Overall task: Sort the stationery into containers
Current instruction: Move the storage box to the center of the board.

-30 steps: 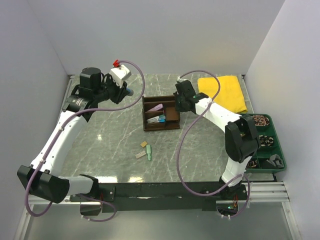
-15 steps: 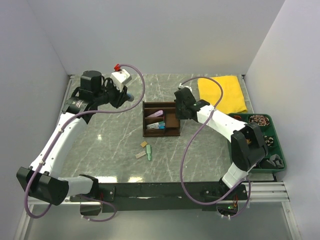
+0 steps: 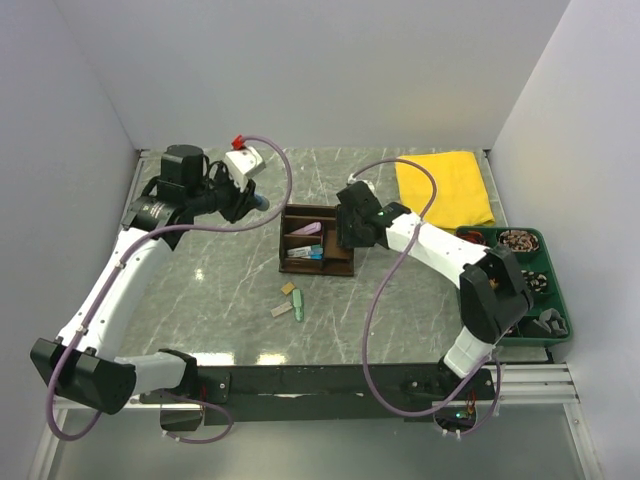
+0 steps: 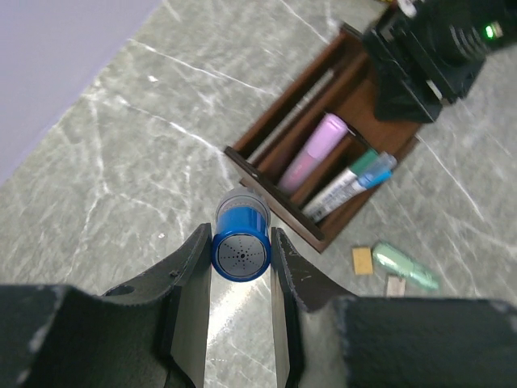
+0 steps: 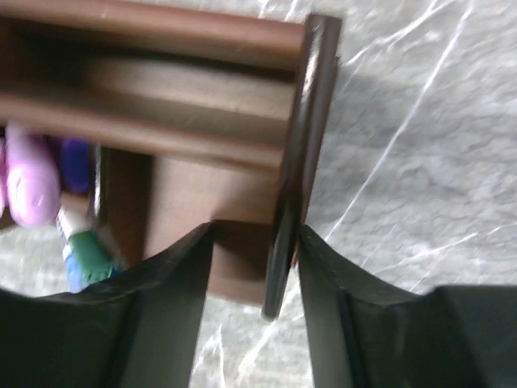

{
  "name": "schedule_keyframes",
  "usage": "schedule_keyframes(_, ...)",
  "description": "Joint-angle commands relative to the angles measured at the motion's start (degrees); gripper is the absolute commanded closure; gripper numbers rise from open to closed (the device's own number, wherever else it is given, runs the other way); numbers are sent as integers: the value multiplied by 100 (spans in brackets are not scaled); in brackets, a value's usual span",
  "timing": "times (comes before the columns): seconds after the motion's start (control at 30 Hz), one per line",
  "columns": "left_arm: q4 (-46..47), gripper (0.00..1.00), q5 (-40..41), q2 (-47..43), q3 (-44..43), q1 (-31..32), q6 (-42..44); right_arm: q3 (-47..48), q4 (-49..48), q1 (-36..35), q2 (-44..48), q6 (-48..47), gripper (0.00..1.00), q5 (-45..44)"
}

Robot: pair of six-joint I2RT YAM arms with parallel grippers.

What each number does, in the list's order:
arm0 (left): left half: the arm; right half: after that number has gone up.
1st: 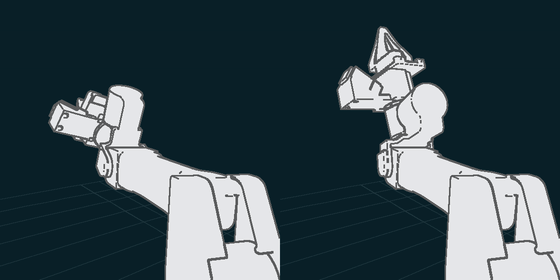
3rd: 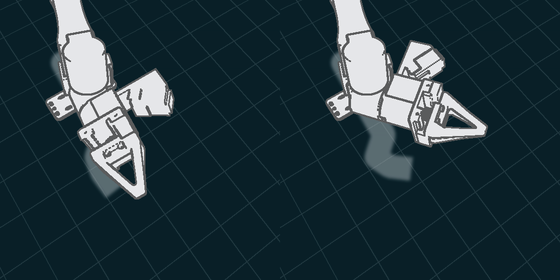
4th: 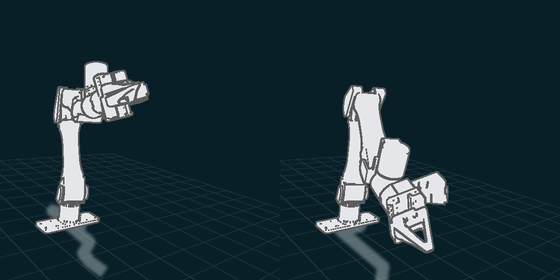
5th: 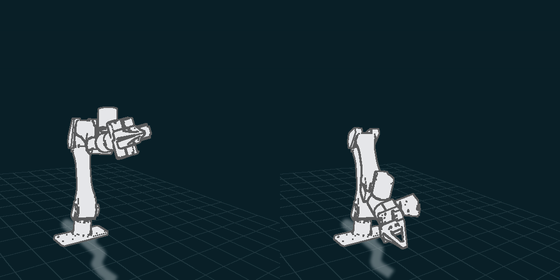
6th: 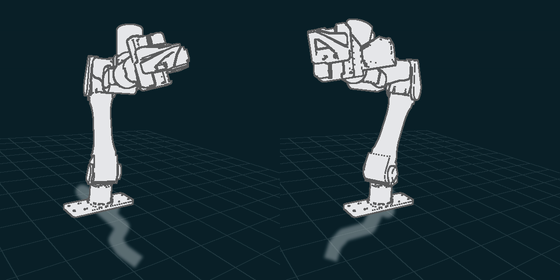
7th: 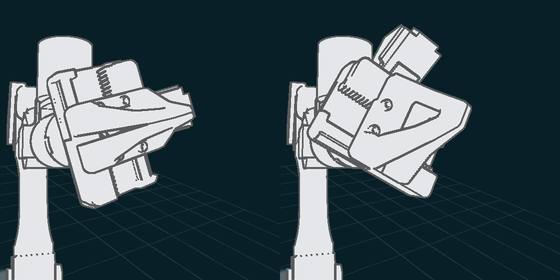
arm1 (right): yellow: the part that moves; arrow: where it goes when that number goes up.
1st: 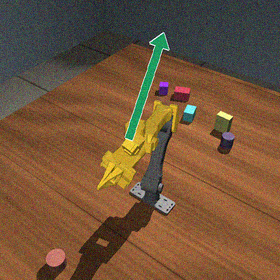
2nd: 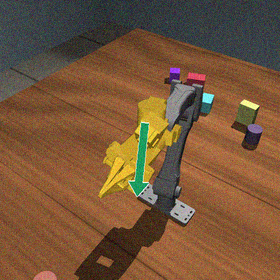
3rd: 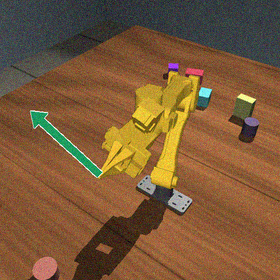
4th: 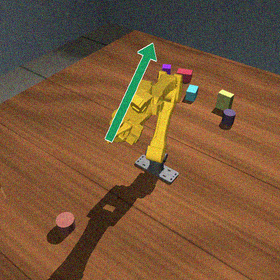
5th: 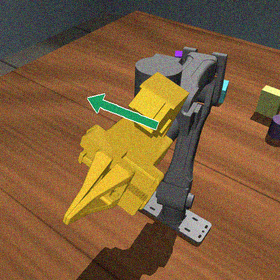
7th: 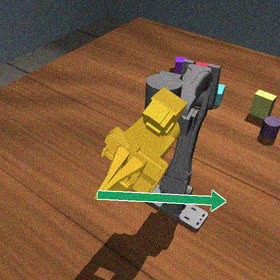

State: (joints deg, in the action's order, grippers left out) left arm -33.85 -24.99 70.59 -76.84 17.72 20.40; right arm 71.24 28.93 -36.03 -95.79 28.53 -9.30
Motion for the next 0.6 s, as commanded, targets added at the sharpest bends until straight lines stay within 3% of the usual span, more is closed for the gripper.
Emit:
schedule_keyframes(0.0,-463,83,-680,7,-409,188,717,-84,262,-88,674,-164,41,420)
schedule_keyframes(0.17,-1324,85,-1200,900,-1314,557,1526,-137,596,69,1534,-401,37,490)
schedule_keyframes(0.27,-2168,87,-1227,1700,-2263,1040,2098,-277,623,604,1965,-621,36,805)
schedule_keyframes(0.43,-3021,95,-1043,2801,-3608,1875,2591,-664,307,2342,2389,-1007,36,1439)
schedule_keyframes(0.57,-3593,96,-736,3801,-4426,2262,2969,-1015,26,3233,2748,-1297,37,1843)
